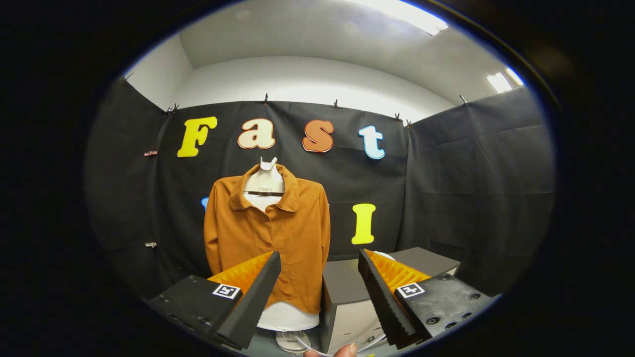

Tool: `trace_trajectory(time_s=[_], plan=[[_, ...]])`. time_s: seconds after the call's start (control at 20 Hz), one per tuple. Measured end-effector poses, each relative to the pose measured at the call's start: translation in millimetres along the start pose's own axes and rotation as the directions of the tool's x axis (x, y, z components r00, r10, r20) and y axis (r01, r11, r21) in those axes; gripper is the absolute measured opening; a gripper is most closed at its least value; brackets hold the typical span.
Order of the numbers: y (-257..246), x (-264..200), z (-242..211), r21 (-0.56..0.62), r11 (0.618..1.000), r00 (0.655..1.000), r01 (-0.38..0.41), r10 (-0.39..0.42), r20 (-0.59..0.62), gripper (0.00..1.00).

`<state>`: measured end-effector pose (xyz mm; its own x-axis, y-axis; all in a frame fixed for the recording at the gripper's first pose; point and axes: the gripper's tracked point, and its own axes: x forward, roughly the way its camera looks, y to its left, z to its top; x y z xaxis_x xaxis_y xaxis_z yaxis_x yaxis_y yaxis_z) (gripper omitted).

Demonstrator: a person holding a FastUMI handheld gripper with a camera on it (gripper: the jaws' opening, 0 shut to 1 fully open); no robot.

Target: Iron the clothes twice with a garment steamer, once on the left side and once on the right side.

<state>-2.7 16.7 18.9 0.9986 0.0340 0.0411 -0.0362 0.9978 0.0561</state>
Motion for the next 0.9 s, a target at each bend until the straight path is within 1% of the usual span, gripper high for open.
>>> trace_trajectory(time_s=[0.3,0.4,0.55,0.6,0.7,0.8,0.9], plan=[[-14,15,-2,-0.007,1.000,1.000,0.008,-0.008,-0.009,0.98],[-23,26,-2,0.002,1.000,1.000,0.008,-0.008,-0.018,0.98],[-46,49,-6,0.011,1.000,0.998,0.012,-0.011,-0.064,0.98],[-53,56,-8,0.014,1.000,0.996,0.008,-0.006,-0.087,0.98],[-68,74,-20,0.014,1.000,0.985,-0.023,0.025,-0.172,0.98],[-85,92,-35,0.031,0.998,0.963,-0.058,0.064,-0.263,0.98],[-107,113,-52,0.061,0.996,0.934,-0.068,0.085,-0.347,0.98]])
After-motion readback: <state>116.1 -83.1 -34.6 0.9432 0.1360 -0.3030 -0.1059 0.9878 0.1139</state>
